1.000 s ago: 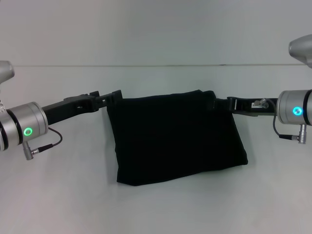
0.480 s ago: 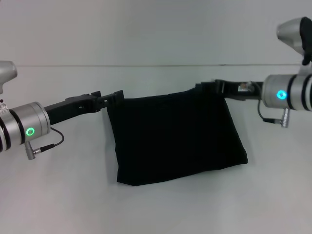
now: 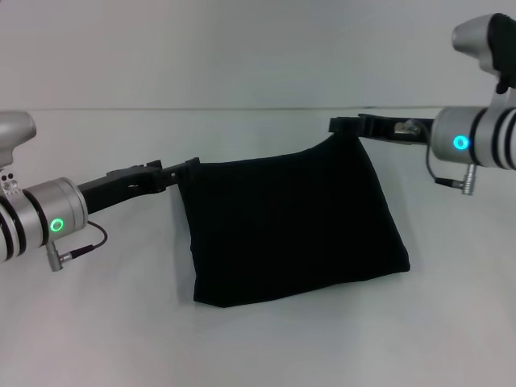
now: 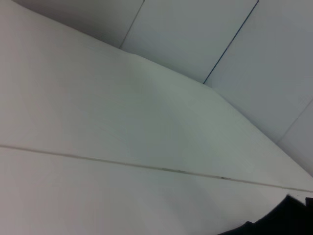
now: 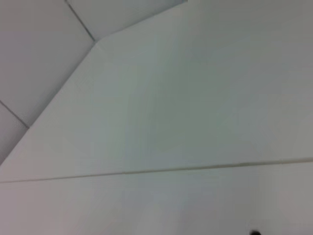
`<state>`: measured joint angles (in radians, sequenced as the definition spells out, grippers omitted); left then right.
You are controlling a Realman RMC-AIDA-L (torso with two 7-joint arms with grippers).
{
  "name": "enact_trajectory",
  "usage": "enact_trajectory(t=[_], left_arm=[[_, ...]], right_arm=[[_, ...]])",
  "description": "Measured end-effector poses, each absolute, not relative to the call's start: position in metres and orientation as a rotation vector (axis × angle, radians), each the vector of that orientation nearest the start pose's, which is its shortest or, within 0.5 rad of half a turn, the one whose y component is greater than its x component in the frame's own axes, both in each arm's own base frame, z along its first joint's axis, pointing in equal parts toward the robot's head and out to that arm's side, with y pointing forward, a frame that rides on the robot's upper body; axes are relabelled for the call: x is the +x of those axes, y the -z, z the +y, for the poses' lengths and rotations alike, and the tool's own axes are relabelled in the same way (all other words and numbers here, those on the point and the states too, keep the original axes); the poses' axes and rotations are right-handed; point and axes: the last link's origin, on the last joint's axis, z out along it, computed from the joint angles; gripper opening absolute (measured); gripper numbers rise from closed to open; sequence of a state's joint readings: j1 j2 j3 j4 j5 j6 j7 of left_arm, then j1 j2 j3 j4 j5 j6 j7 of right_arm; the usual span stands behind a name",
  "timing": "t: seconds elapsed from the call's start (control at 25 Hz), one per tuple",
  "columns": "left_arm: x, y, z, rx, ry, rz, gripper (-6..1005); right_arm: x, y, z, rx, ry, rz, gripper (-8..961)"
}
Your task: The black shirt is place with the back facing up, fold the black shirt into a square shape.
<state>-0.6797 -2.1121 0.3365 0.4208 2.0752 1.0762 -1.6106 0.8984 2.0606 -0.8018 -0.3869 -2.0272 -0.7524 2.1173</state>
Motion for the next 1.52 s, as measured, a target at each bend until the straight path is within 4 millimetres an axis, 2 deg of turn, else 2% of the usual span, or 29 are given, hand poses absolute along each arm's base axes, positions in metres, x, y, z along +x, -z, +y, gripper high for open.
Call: enact_trajectory(t=[0.16, 0.36, 0.64, 0.84, 1.08, 1.36, 1.52], left_arm=[[-0.287, 0.019, 0.389, -2.124, 0.763, -1.246, 946], [-0.287, 0.021, 0.388, -2.12, 0.773, -1.255, 945], [-0.287, 0.021, 0.387, -2.117, 0.774, -1.257, 945], [-0.289, 0.019, 0.387, -2.111, 0.773, -1.254, 945], [-0.289, 0.019, 0.387, -2.108, 0.772, -1.257, 946], [-0.288, 0.019, 0.39, -2.103, 0.765, -1.252, 946], [-0.289, 0.018, 0.393, -2.089, 0.756, -1.255, 946]], right_arm=[[0.224, 0.02, 0.455, -2.121, -0.554, 1.332, 561], [0.224, 0.014, 0.44, -2.247, -0.607, 1.295, 554], [0.224, 0.019, 0.419, -2.421, -0.579, 1.301, 484], [0.228, 0.035, 0.414, -2.449, -0.475, 1.303, 208], [0.235, 0.054, 0.419, -2.4, -0.341, 1.257, 26], [0.235, 0.065, 0.427, -2.355, -0.256, 1.122, 21], [0.233, 0.065, 0.431, -2.34, -0.268, 1.036, 19]])
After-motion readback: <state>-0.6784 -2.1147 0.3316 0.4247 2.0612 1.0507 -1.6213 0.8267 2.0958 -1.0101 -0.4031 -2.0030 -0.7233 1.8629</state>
